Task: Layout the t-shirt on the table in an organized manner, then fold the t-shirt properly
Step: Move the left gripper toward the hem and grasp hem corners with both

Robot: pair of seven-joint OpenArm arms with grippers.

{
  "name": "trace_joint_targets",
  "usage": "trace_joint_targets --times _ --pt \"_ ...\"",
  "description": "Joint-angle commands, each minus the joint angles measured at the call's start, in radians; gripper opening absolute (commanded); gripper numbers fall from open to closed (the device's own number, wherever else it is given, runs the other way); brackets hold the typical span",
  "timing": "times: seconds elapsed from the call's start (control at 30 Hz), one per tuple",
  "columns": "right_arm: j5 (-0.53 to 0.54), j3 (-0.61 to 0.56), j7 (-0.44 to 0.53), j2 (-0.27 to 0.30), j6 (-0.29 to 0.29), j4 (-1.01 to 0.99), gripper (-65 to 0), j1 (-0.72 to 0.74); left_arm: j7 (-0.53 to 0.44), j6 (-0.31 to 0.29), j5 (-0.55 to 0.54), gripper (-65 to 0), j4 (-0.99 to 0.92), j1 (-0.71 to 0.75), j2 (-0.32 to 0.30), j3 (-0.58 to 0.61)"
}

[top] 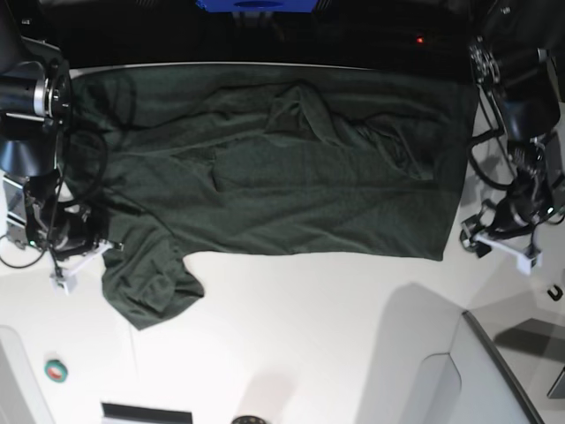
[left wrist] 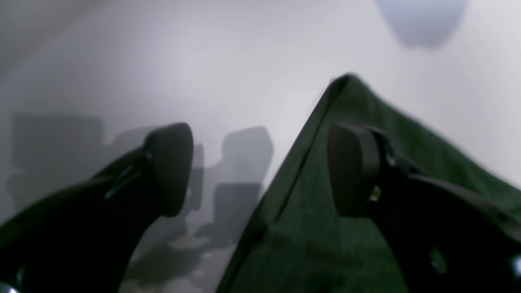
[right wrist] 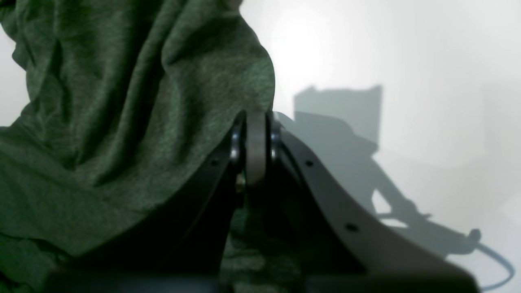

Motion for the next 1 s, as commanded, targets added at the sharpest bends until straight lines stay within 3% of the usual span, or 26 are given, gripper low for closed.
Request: trace_joint_targets --times 0.0,0.17,0.43,0.6,0.8,0.93,0.97 --pt "0.004 0.001 0.009 0.010 0.011 0.018 -64.4 0.025 -0.048 -0.005 -0.012 -15.5 -0.038 -0.043 -0.016 0.028" --pt "0.004 0.001 0.009 0.013 0.012 0.018 -64.4 0.024 -0.229 -0.005 -0.012 -15.6 -0.265 -0.130 -0.016 0.191" --pt "0.004 0.004 0.010 0.015 0.012 0.073 -64.4 -0.018 -0.259 -0.005 -0.012 -17.3 -0.377 -0.198 -0.009 0.220" --pt "0.004 0.004 0.009 0.015 0.012 0.087 -64.4 -0.028 -0.259 -0.005 -0.012 -35.1 -0.385 -0.193 0.019 0.220" --pt "0.004 0.003 0.009 0.015 0.012 0.087 -64.4 -0.030 -0.261 -0.005 -0.012 -48.5 -0.386 -0.191 0.023 0.222" --pt "0.004 0.003 0.010 0.015 0.012 0.087 -64.4 -0.028 -0.266 -0.005 -0.012 -64.3 -0.386 -0.191 0.020 0.222" --pt "0.004 0.003 0.010 0.015 0.012 0.087 -64.4 -0.028 -0.286 -0.005 -0.012 -65.0 -0.393 -0.191 0.020 0.222"
